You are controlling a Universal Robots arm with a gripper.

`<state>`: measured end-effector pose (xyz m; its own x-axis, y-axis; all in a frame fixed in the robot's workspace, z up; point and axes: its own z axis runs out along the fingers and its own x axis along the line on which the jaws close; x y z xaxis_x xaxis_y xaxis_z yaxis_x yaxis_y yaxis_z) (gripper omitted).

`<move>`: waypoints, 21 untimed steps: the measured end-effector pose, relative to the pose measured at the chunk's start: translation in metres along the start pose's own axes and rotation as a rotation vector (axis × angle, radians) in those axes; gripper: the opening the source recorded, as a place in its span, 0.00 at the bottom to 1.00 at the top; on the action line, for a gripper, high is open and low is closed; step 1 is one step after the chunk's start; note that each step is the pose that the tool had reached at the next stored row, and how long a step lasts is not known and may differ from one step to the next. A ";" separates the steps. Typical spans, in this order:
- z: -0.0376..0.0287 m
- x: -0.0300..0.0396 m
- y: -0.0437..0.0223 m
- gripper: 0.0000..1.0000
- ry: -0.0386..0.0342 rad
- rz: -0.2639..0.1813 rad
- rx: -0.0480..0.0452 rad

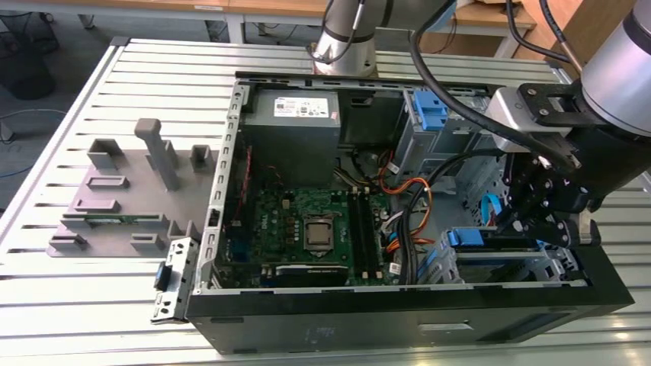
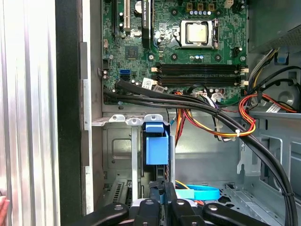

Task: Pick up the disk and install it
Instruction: 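Insert the first disk wire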

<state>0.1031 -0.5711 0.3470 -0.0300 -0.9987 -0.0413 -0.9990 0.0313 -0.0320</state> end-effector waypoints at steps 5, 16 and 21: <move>0.0005 -0.0015 0.0000 0.16 0.0000 0.000 0.0000; 0.0012 -0.0034 -0.0020 0.16 0.0000 0.000 0.0000; 0.0012 -0.0034 -0.0022 0.16 0.0001 0.000 0.0000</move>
<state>0.1054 -0.5677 0.3460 -0.0300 -0.9987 -0.0413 -0.9990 0.0314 -0.0320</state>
